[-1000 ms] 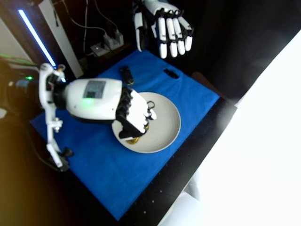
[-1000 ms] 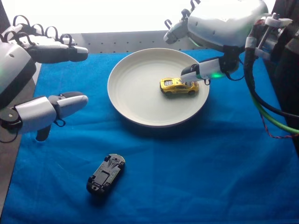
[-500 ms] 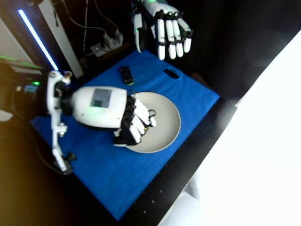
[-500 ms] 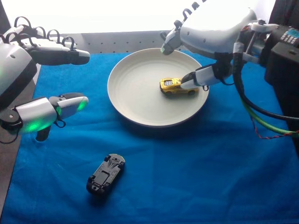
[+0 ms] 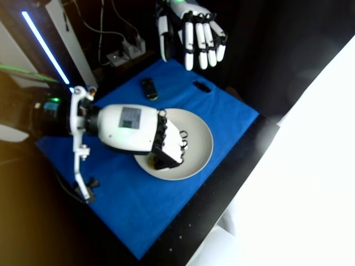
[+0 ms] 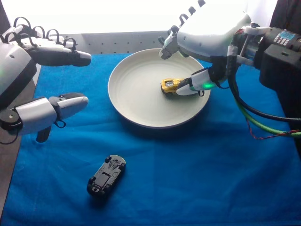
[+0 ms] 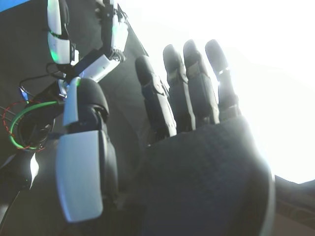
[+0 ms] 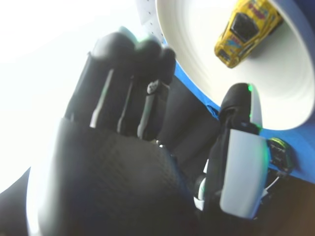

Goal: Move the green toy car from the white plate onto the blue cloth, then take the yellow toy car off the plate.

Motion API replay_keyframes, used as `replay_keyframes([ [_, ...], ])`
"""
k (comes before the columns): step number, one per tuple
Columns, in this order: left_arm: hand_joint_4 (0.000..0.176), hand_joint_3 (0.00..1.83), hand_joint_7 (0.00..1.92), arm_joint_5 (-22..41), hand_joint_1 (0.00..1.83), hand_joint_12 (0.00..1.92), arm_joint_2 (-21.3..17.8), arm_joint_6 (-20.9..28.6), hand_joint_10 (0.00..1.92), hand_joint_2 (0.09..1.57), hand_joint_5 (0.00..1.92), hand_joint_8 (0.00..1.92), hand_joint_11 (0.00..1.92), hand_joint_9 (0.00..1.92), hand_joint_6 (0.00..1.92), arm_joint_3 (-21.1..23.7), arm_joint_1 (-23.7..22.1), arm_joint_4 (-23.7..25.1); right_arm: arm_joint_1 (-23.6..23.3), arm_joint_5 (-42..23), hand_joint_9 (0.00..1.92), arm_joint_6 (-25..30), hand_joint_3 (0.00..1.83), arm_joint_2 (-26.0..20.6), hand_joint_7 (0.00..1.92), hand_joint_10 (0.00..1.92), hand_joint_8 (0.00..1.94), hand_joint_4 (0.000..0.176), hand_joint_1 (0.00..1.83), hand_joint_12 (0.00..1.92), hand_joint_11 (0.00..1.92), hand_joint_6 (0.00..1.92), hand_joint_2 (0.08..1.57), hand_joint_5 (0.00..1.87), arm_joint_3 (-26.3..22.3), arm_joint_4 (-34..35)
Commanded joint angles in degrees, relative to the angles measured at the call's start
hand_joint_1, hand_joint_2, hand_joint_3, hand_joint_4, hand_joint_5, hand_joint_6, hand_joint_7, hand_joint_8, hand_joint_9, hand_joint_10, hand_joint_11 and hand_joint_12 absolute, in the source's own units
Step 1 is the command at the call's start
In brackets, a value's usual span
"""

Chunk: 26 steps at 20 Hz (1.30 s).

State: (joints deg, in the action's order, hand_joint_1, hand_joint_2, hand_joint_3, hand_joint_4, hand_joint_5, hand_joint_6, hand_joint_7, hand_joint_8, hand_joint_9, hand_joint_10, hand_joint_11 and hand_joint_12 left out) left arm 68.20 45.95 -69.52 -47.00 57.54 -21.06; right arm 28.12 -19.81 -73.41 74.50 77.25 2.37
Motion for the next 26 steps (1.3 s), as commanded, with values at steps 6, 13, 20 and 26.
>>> replay_keyframes([
  [6, 0.09, 0.0, 0.56, 7.1, 0.77, 1.05, 0.3, 0.0, 0.01, 1.12, 0.74, 0.0, 0.0, 0.49, 0.0, 0.0, -0.7, 1.1, 0.1, -4.9, 0.67, -0.3, 0.0, 1.4, 0.63, 1.52, 1.23, 0.0, 0.85, 1.87, 0.63, 0.01, 0.92, 0.82, 1.4, 0.2],
  [13, 0.095, 0.0, 0.54, 7.4, 0.76, 1.06, 0.4, 0.0, 0.0, 1.12, 0.74, 0.0, 0.0, 0.49, 0.0, 0.0, -0.8, 1.1, 0.9, -4.0, 0.75, -0.3, 0.0, 2.7, 0.71, 1.54, 1.25, 0.0, 0.93, 1.89, 0.7, 0.0, 0.92, 0.82, 2.8, 1.1],
  [20, 0.103, 0.0, 0.58, 7.6, 0.79, 1.07, 0.4, 0.0, 0.01, 1.11, 0.76, 0.01, 0.0, 0.51, 0.01, 0.1, -0.8, 1.1, 1.4, -3.1, 0.7, -0.3, 0.0, 3.6, 0.69, 1.53, 1.24, 0.0, 0.97, 1.9, 0.64, 0.01, 0.96, 0.88, 3.9, 1.4],
  [26, 0.109, 0.0, 0.6, 7.8, 0.76, 1.16, 0.4, 0.0, 0.01, 1.12, 0.75, 0.01, 0.0, 0.53, 0.0, 0.2, -0.8, 1.1, 1.6, -2.6, 0.7, -0.3, 0.0, 4.4, 0.69, 1.54, 1.23, 0.0, 0.98, 1.91, 0.66, 0.01, 0.97, 0.89, 4.9, 1.9],
])
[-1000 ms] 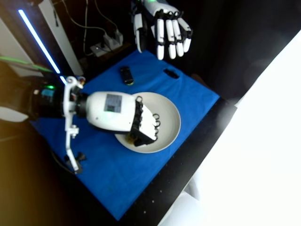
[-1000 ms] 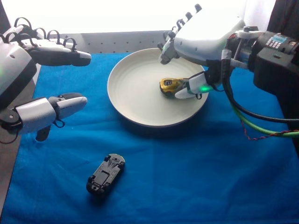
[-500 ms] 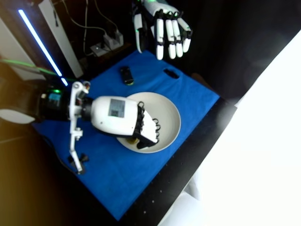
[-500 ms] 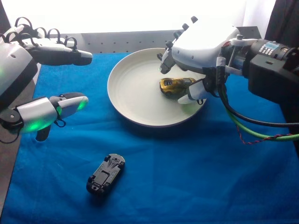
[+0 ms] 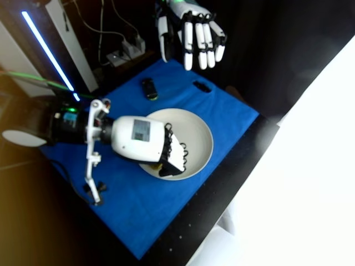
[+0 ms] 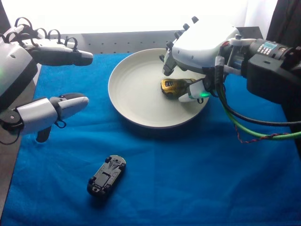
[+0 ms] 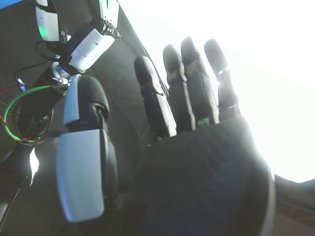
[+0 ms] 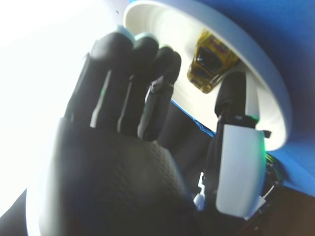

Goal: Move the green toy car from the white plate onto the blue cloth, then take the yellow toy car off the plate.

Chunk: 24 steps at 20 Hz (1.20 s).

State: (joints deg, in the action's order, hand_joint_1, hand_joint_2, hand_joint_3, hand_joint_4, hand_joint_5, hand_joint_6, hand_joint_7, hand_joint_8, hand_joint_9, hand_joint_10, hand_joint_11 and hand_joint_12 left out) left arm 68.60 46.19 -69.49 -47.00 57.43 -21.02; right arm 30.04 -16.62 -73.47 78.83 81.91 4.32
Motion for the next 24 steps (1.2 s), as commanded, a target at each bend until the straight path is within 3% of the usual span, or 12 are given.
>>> replay_keyframes([
  [1, 0.111, 0.0, 0.59, 7.4, 0.76, 1.16, 0.1, 0.0, 0.0, 1.12, 0.75, 0.0, 0.0, 0.52, 0.0, 0.2, -0.6, 1.0, -0.3, -5.8, 0.69, -0.2, 0.0, 0.1, 0.7, 1.51, 1.17, 0.0, 0.97, 1.91, 0.65, 0.01, 0.97, 0.89, 0.3, -0.1],
  [5, 0.117, 0.0, 0.62, 7.6, 0.75, 1.17, 0.1, 0.0, 0.01, 1.12, 0.77, 0.01, 0.0, 0.54, 0.01, 0.2, -0.6, 1.0, -0.2, -5.6, 0.66, -0.2, 0.0, 0.5, 0.69, 1.39, 1.01, 0.0, 0.96, 1.86, 0.6, 0.01, 0.99, 0.87, 0.8, 0.2],
  [9, 0.132, 0.0, 0.64, 7.8, 0.73, 1.21, 0.1, 0.0, 0.01, 1.12, 0.78, 0.01, 0.0, 0.56, 0.01, 0.3, -0.6, 1.0, 0.0, -5.4, 0.69, -0.2, 0.0, 0.8, 0.85, 1.02, 0.52, 0.0, 1.06, 1.68, 0.5, 0.04, 1.05, 1.0, 1.1, 0.5],
  [10, 0.117, 0.0, 0.64, 7.8, 0.74, 1.21, 0.1, 0.0, 0.01, 1.13, 0.78, 0.01, 0.0, 0.55, 0.01, 0.3, -0.6, 1.0, 0.0, -5.4, 0.64, -0.2, 0.0, 0.8, 0.89, 1.08, 0.5, 0.0, 1.14, 1.76, 0.45, 0.73, 1.09, 1.02, 1.1, 0.6],
  [11, 0.123, 0.0, 0.65, 7.8, 0.73, 1.22, 0.1, 0.0, 0.01, 1.13, 0.78, 0.01, 0.0, 0.56, 0.01, 0.3, -0.6, 1.0, 0.0, -5.4, 0.66, -0.2, 0.0, 0.9, 0.85, 1.22, 1.1, 0.0, 1.21, 1.82, 0.48, 0.81, 1.12, 1.06, 1.1, 0.6],
  [12, 0.122, 0.0, 0.65, 7.9, 0.74, 1.22, 0.1, 0.0, 0.01, 1.13, 0.78, 0.01, 0.0, 0.55, 0.01, 0.3, -0.6, 1.0, 0.0, -5.4, 0.73, -0.2, 0.0, 0.9, 0.87, 1.34, 1.29, 0.0, 1.23, 1.85, 0.58, 0.75, 1.13, 1.05, 1.1, 0.6],
  [14, 0.154, 0.0, 0.65, 7.9, 0.75, 1.22, 0.1, 0.0, 0.01, 1.12, 0.79, 0.01, 0.0, 0.56, 0.01, 0.4, -0.6, 1.0, 0.0, -5.4, 0.87, -0.2, 0.0, 0.9, 0.94, 1.33, 1.25, 0.0, 1.24, 1.78, 0.72, 0.81, 1.13, 1.0, 1.1, 0.6],
  [16, 0.119, 0.0, 0.67, 8.0, 0.77, 1.25, 0.1, 0.0, 0.02, 1.13, 0.8, 0.01, 0.0, 0.57, 0.01, 0.4, -0.6, 1.0, 0.0, -5.4, 0.76, -0.2, 0.0, 0.9, 0.87, 1.36, 1.31, 0.0, 1.22, 1.85, 0.61, 0.89, 1.15, 0.98, 1.1, 0.6],
  [18, 0.122, 0.0, 0.67, 8.1, 0.74, 1.26, 0.1, 0.0, 0.01, 1.13, 0.8, 0.01, 0.0, 0.56, 0.01, 0.4, -0.6, 0.9, 0.0, -5.5, 0.75, -0.2, 0.0, 0.8, 0.89, 1.31, 1.26, 0.0, 1.22, 1.82, 0.6, 0.95, 1.15, 0.96, 1.0, 0.6],
  [20, 0.13, 0.0, 0.66, 8.1, 0.75, 1.22, 0.1, 0.0, 0.0, 1.13, 0.8, 0.01, 0.0, 0.54, 0.01, 0.4, -0.6, 0.8, 0.0, -5.7, 0.77, -0.2, 0.0, 0.8, 0.88, 1.52, 1.39, 0.0, 1.25, 1.92, 0.68, 0.85, 1.16, 0.94, 0.6, 0.6],
  [22, 0.128, 0.0, 0.68, 8.1, 0.75, 1.18, 0.1, 0.0, 0.0, 1.13, 0.79, 0.01, 0.0, 0.54, 0.0, 0.4, -0.6, 0.7, -0.1, -7.0, 0.8, -0.2, 0.0, 0.4, 0.89, 1.33, 1.28, 0.0, 1.22, 1.77, 0.68, 0.95, 1.15, 0.95, 0.2, 0.6],
  [24, 0.098, 0.0, 0.67, 8.1, 0.8, 1.21, 0.1, 0.0, 0.01, 1.13, 0.81, 0.01, 0.0, 0.55, 0.01, 0.4, -0.6, 0.6, -0.2, -8.5, 0.81, -0.2, 0.0, -0.8, 0.91, 1.28, 1.23, 0.0, 1.22, 1.73, 0.67, 1.02, 1.15, 0.93, -0.9, 0.6],
])
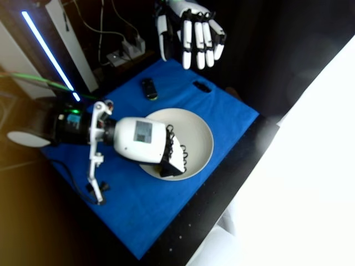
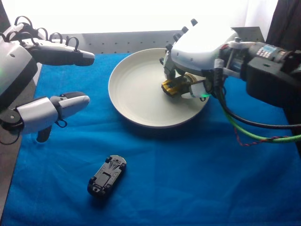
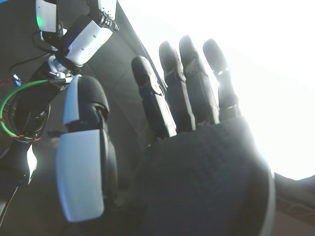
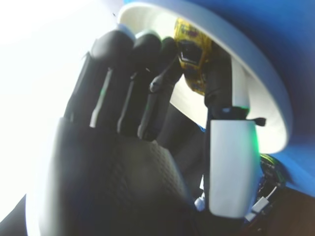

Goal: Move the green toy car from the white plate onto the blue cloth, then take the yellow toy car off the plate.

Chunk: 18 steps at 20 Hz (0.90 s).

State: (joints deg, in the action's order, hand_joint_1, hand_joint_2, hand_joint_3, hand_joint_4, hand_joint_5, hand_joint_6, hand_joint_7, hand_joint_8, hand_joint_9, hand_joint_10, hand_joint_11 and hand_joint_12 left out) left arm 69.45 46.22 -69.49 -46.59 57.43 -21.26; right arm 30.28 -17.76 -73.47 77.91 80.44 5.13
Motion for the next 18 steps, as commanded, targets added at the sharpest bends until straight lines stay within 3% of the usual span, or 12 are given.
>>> replay_keyframes([
  [1, 0.108, 0.0, 0.67, 7.2, 0.79, 1.21, 0.1, 0.0, 0.0, 1.13, 0.81, 0.0, 0.0, 0.54, 0.01, 0.0, -0.6, 0.9, -0.5, -8.5, 0.8, -0.2, 0.0, -1.0, 0.91, 1.36, 1.31, 0.0, 1.24, 1.77, 0.67, 0.93, 1.15, 0.93, -0.5, -0.2],
  [2, 0.111, 0.0, 0.66, 7.2, 0.77, 1.21, 0.1, 0.0, 0.0, 1.13, 0.81, 0.0, 0.0, 0.53, 0.01, 0.0, -0.6, 0.8, -0.6, -9.8, 0.77, -0.2, 0.0, -2.1, 0.9, 1.35, 1.32, 0.0, 1.23, 1.75, 0.61, 0.95, 1.16, 0.93, -1.6, -0.2],
  [4, 0.119, 0.0, 0.63, 7.2, 0.75, 1.15, 0.1, 0.0, 0.0, 1.14, 0.8, 0.0, 0.0, 0.49, 0.0, 0.0, -0.5, 0.7, -0.7, -11.8, 0.83, -0.2, 0.0, -4.1, 0.81, 1.79, 1.57, 0.0, 1.23, 1.9, 0.81, 0.94, 1.21, 0.84, -3.6, -0.2],
  [5, 0.101, 0.0, 0.61, 7.2, 0.75, 1.1, 0.1, 0.0, 0.0, 1.15, 0.79, 0.0, 0.0, 0.47, 0.0, 0.0, -0.5, 0.7, -0.7, -13.2, 1.15, -0.2, 0.0, -5.9, 1.03, 1.89, 1.78, 0.0, 1.18, 1.92, 1.18, 1.04, 1.16, 0.92, -5.3, -0.4],
  [7, 0.073, 0.0, 0.63, 7.2, 0.8, 1.19, 0.1, 0.0, 0.02, 1.15, 0.8, 0.01, 0.0, 0.52, 0.0, 0.0, -0.5, 0.6, -0.7, -15.3, 1.23, -0.2, 0.0, -8.8, 1.12, 1.92, 1.71, 0.0, 1.17, 1.92, 1.27, 1.05, 1.13, 0.95, -8.5, -1.9],
  [8, 0.083, 0.0, 0.63, 7.2, 0.79, 1.18, 0.1, 0.0, 0.02, 1.14, 0.8, 0.01, 0.0, 0.52, 0.01, 0.0, -0.4, 0.6, -0.7, -16.6, 1.2, -0.2, 0.0, -10.4, 1.15, 1.87, 1.62, 0.0, 1.18, 1.92, 1.24, 1.03, 1.12, 0.96, -10.3, -2.6],
  [10, 0.092, 0.0, 0.63, 7.3, 0.78, 1.1, 0.0, 0.0, 0.01, 1.14, 0.81, 0.0, 0.0, 0.49, 0.0, 0.1, -0.2, 0.4, -0.7, -18.8, 0.93, -0.2, 0.0, -13.8, 1.01, 1.41, 1.1, 0.0, 1.35, 1.71, 0.94, 0.99, 1.14, 0.83, -14.0, -4.7],
  [11, 0.098, 0.0, 0.64, 7.3, 0.78, 1.11, 0.0, 0.0, 0.01, 1.14, 0.81, 0.01, 0.0, 0.49, 0.0, 0.1, -0.2, 0.4, -0.7, -19.7, 1.06, -0.2, 0.0, -15.4, 1.08, 1.35, 1.08, 0.0, 1.29, 1.72, 0.94, 0.97, 1.12, 0.88, -15.6, -5.4],
  [12, 0.078, 0.0, 0.63, 7.3, 0.78, 1.09, 0.0, 0.0, 0.01, 1.14, 0.82, 0.0, 0.0, 0.48, 0.01, 0.1, -0.2, 0.3, -0.7, -20.8, 1.08, -0.2, 0.0, -17.5, 0.96, 1.59, 1.34, 0.0, 1.26, 1.9, 0.99, 0.89, 1.15, 0.89, -17.8, -6.5],
  [16, 0.095, 0.0, 0.61, 7.4, 0.77, 1.01, -0.2, 0.0, 0.0, 1.14, 0.81, 0.0, 0.0, 0.45, 0.0, 0.4, 0.4, 0.0, 1.1, -24.2, 1.06, -0.2, 0.0, -22.7, 1.04, 1.43, 1.17, 0.0, 1.27, 1.8, 0.94, 0.98, 1.13, 0.87, -24.2, -10.2],
  [17, 0.076, 0.0, 0.63, 7.4, 0.82, 1.06, -0.2, 0.0, 0.01, 1.13, 0.82, 0.01, 0.0, 0.47, 0.01, 0.4, 0.4, 0.0, 1.5, -25.0, 1.07, -0.2, 0.0, -23.6, 1.15, 1.24, 0.96, 0.0, 1.29, 1.64, 0.82, 0.82, 1.09, 0.98, -25.2, -10.8],
  [18, 0.06, 0.0, 0.64, 7.4, 0.84, 1.16, -0.3, 0.0, 0.02, 1.13, 0.82, 0.01, 0.0, 0.51, 0.0, 0.5, 0.5, -0.1, 2.9, -26.1, 1.02, -0.2, 0.0, -25.9, 1.11, 1.4, 1.06, 0.0, 1.3, 1.84, 0.78, 0.4, 1.05, 1.2, -27.9, -12.1],
])
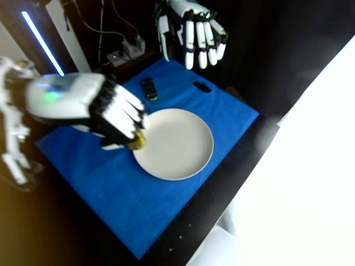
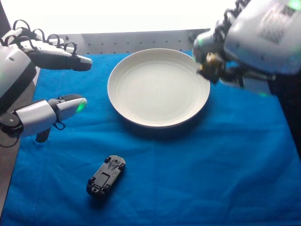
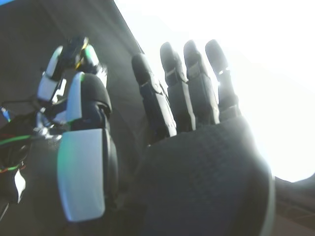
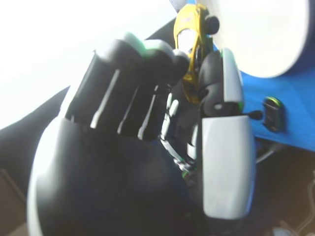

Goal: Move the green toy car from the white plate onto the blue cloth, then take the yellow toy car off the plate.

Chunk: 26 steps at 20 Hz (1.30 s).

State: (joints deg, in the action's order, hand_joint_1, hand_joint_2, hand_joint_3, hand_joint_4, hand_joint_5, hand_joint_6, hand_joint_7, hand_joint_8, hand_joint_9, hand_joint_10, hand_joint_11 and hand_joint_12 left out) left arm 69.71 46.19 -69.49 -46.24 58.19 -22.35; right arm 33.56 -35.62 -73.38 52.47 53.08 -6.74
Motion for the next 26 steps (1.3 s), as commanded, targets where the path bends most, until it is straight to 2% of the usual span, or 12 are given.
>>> replay_keyframes([
  [1, 0.06, 0.0, 0.64, 7.2, 0.84, 1.16, -0.3, 0.0, 0.02, 1.13, 0.82, 0.01, 0.0, 0.51, 0.0, 0.2, -0.2, 0.9, -0.2, -8.3, 1.02, -0.3, 0.0, -0.8, 1.11, 1.4, 1.06, 0.0, 1.3, 1.84, 0.78, 0.4, 1.05, 1.2, -0.9, -0.4],
  [2, 0.053, 0.0, 0.65, 7.3, 0.85, 1.19, -0.3, 0.0, 0.03, 1.13, 0.83, 0.01, 0.0, 0.53, 0.01, 0.3, 0.0, 0.8, 0.9, -8.8, 0.97, -0.3, 0.0, -2.0, 1.18, 1.38, 0.91, 0.0, 1.3, 1.9, 0.67, 0.36, 1.03, 1.26, -2.3, -1.1],
  [4, 0.051, 0.0, 0.63, 7.4, 0.89, 1.19, -0.4, 0.0, 0.02, 1.13, 0.83, 0.0, 0.0, 0.54, 0.0, 0.4, 0.2, 0.5, 3.1, -10.0, 1.07, -0.3, 0.0, -4.0, 1.13, 1.85, 1.61, 0.0, 1.24, 1.92, 1.04, 0.47, 1.01, 1.27, -4.7, -1.8],
  [6, 0.069, 0.0, 0.63, 7.6, 0.86, 1.19, -0.4, 0.0, 0.02, 1.13, 0.82, 0.0, 0.0, 0.53, 0.0, 0.5, 0.5, 0.3, 4.8, -10.9, 0.94, -0.3, 0.03, -5.4, 1.03, 1.74, 1.33, 0.0, 1.28, 1.92, 0.93, 0.37, 1.04, 1.25, -6.5, -2.0],
  [7, 0.067, 0.0, 0.64, 7.8, 0.85, 1.19, -0.5, 0.0, 0.02, 1.13, 0.81, 0.01, 0.0, 0.55, 0.0, 0.6, 0.8, 0.2, 5.7, -11.1, 0.92, -0.3, 0.05, -5.7, 1.22, 1.35, 0.68, 0.0, 1.38, 1.74, 0.85, 0.65, 1.02, 1.16, -7.4, -2.3],
  [9, 0.077, 0.0, 0.64, 8.2, 0.81, 1.21, -0.6, 0.0, 0.02, 1.14, 0.81, 0.01, 0.0, 0.55, 0.0, 0.8, 1.4, -0.1, 7.7, -11.5, 1.01, 1.3, 0.04, -6.1, 1.32, 1.23, 0.52, 0.0, 1.32, 1.64, 0.8, 0.43, 0.96, 1.3, -8.5, -3.1],
  [11, 0.05, 0.0, 0.66, 8.5, 0.82, 1.32, -0.6, 0.0, 0.03, 1.13, 0.82, 0.01, 0.0, 0.58, 0.0, 0.9, 1.7, -0.3, 10.5, -13.0, 1.11, 2.4, 0.14, -5.9, 1.5, 0.91, 0.13, 0.0, 1.3, 1.49, 0.59, 0.6, 0.9, 1.23, -9.2, -2.9],
  [14, 0.062, 0.0, 0.65, 8.5, 0.81, 1.27, -0.5, 0.0, 0.02, 1.13, 0.82, 0.0, 0.0, 0.55, 0.0, 1.0, 1.7, -0.3, 14.5, -13.8, 1.04, 2.5, 0.22, -4.4, 1.33, 1.13, 0.62, 0.0, 1.32, 1.65, 0.64, 0.05, 0.87, 1.44, -10.0, -1.4],
  [15, 0.113, 0.0, 0.64, 8.4, 0.78, 1.25, -0.5, 0.0, 0.01, 1.12, 0.82, 0.0, 0.0, 0.54, 0.0, 1.0, 1.7, -0.3, 15.7, -13.8, 0.97, 2.5, 0.13, -3.7, 1.33, 1.17, 0.59, 0.0, 1.31, 1.66, 0.62, 0.04, 0.91, 1.44, -9.9, -0.8],
  [18, 0.122, 0.0, 0.61, 8.4, 0.8, 1.11, -0.5, 0.0, 0.0, 1.12, 0.81, 0.01, 0.0, 0.51, 0.0, 1.2, 1.7, -0.3, 18.9, -13.7, 0.8, 2.5, 0.01, -1.6, 1.13, 1.27, 0.95, 0.0, 1.28, 1.61, 0.56, 0.62, 1.05, 1.12, -9.2, 2.2],
  [22, 0.119, 0.0, 0.62, 8.3, 0.82, 1.12, -0.4, 0.0, 0.01, 1.11, 0.81, 0.01, 0.0, 0.52, 0.0, 1.2, 1.7, -0.4, 20.0, -12.9, 0.61, 2.5, 0.0, 0.1, 0.81, 0.73, 0.31, 0.0, 1.13, 1.47, 0.26, 0.22, 0.94, 0.83, -7.9, 4.1],
  [26, 0.121, 0.0, 0.62, 8.5, 0.81, 1.1, -0.4, 0.0, 0.0, 1.13, 0.81, 0.0, 0.0, 0.51, 0.0, 1.2, 1.7, -0.4, 20.0, -12.9, 0.28, 2.5, 0.0, 0.1, 0.58, 0.92, 0.19, 0.0, 0.96, 1.62, 0.05, 0.03, 0.86, 0.63, -7.6, 4.7],
])
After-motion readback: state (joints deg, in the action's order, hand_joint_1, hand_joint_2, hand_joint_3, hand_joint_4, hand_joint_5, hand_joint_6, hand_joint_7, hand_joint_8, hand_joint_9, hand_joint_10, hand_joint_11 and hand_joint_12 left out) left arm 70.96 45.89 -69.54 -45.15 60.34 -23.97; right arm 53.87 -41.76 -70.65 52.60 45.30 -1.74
